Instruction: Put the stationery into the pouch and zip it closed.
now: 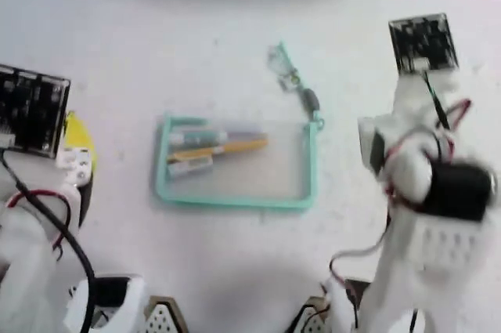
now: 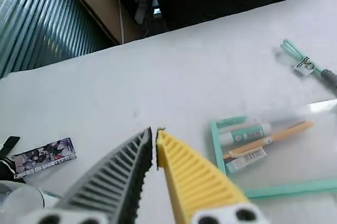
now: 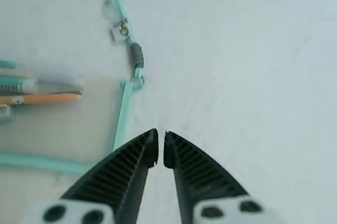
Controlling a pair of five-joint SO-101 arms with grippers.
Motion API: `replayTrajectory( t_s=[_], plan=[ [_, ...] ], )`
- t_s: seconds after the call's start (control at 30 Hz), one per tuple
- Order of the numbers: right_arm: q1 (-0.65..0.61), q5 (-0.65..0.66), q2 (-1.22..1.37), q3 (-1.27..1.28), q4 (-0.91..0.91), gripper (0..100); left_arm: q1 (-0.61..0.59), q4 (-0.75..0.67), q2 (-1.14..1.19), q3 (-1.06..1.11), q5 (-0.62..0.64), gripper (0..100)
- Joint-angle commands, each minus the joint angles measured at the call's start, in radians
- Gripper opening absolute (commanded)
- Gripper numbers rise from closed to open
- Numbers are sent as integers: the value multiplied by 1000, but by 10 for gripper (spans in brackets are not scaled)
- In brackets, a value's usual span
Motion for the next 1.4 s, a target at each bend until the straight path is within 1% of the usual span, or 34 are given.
replayTrajectory(
  t_s=[0.0, 0.17, 0.23, 0.37, 0.43, 0.53, 0.67, 0.8, 0.93, 1.07, 1.27, 1.37],
  plan=[
    [-4, -3, -176, -8, 25, 17, -1, 5, -160, -9, 14, 50],
    [-19, -5, -438, -8, 22, 17, -1, -14, -432, -6, 14, 50],
    [-84, -5, -547, -6, 22, 17, -1, -18, -526, -6, 12, 50],
    [-263, -6, -757, -6, 22, 17, -1, -35, -671, -6, 12, 50],
    [-315, -6, -848, 8, 22, 17, -1, -35, -727, -6, 12, 50],
    [-320, -6, -958, 69, 22, 17, -5, -29, -799, -5, 14, 50],
    [-274, -6, -1084, 195, 22, 17, -8, -26, -901, -5, 14, 50],
    [-266, -6, -1084, 261, 22, 17, -15, 3, -937, 6, 15, 50],
    [-298, -37, -1087, 272, 22, 17, -13, 0, -935, 155, 14, 50],
    [-303, -41, -1087, 276, 19, 17, -8, -32, -935, 400, 8, 50],
    [-297, -38, -1087, 364, -28, 17, -7, -253, -935, 783, 6, 50],
    [-297, -17, -1087, 471, -67, 17, -7, -299, -935, 890, 12, 50]
  ],
)
